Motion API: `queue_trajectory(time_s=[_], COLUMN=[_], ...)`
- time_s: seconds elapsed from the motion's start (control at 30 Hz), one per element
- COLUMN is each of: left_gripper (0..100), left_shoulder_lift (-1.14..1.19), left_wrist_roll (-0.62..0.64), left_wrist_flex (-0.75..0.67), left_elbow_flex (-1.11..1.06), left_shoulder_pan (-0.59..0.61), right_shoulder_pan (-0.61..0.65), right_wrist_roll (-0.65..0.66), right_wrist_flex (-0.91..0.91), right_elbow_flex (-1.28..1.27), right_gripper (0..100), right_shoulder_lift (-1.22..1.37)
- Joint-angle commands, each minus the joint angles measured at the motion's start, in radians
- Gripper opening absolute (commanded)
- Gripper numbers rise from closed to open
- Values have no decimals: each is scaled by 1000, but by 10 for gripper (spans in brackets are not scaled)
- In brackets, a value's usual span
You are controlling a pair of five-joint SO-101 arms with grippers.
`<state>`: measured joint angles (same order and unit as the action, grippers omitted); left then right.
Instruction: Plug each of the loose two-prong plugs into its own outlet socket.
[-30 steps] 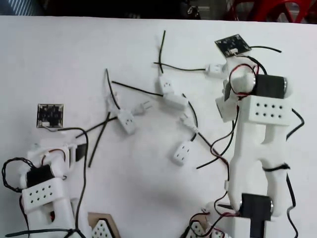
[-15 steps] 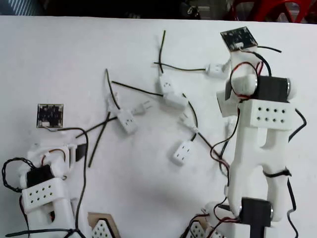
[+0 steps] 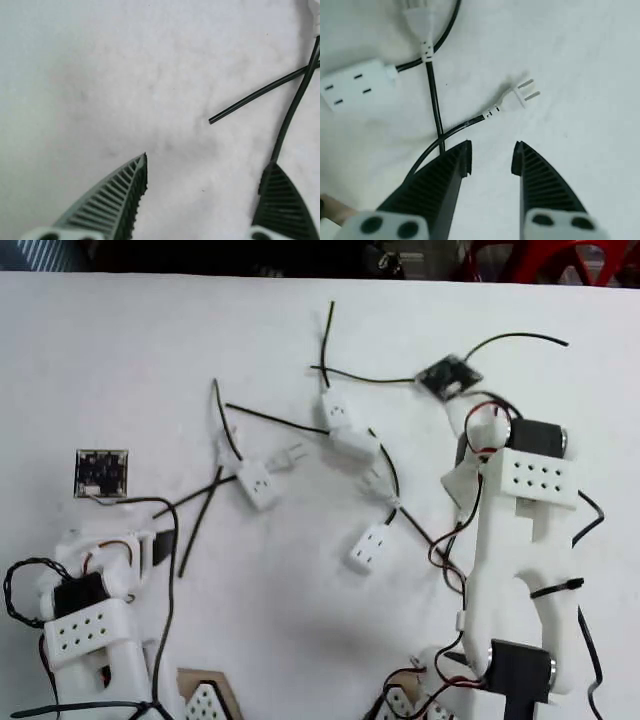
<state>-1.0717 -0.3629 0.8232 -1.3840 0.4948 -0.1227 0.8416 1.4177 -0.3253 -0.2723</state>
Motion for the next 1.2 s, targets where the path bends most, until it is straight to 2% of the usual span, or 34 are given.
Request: queue_trajectory(time_s=[0.0, 0.1, 0.2, 0.33, 0.5, 0.83, 1.0, 1.17], left_gripper=[347, 347, 347, 347, 347, 347, 347, 347], left_shoulder_lift=[-19, -19, -19, -19, -19, -19, -19, -19], left_wrist_roll=[3, 3, 3, 3, 3, 3, 3, 3], left_wrist_flex=[-25, -25, -25, -25, -25, -25, -25, -25], left_elbow_flex=[2, 2, 2, 2, 2, 2, 2, 2], left_shoulder_pan=[12, 12, 12, 12, 12, 12, 12, 12], right_shoulder_pan=[-31, -64, -99, -130, -122, -44, -101, -147], right_wrist_roll=[310, 551, 775, 985, 993, 994, 1056, 1092], right_wrist_flex=[-31, -104, -254, -440, -631, -743, -819, -816], right_elbow_flex=[-61, -126, -213, -364, -494, -578, -580, -582], right_gripper=[131, 133, 134, 156, 351, 328, 327, 327], right_shoulder_lift=[-36, -35, -35, -33, -33, -31, -31, -31])
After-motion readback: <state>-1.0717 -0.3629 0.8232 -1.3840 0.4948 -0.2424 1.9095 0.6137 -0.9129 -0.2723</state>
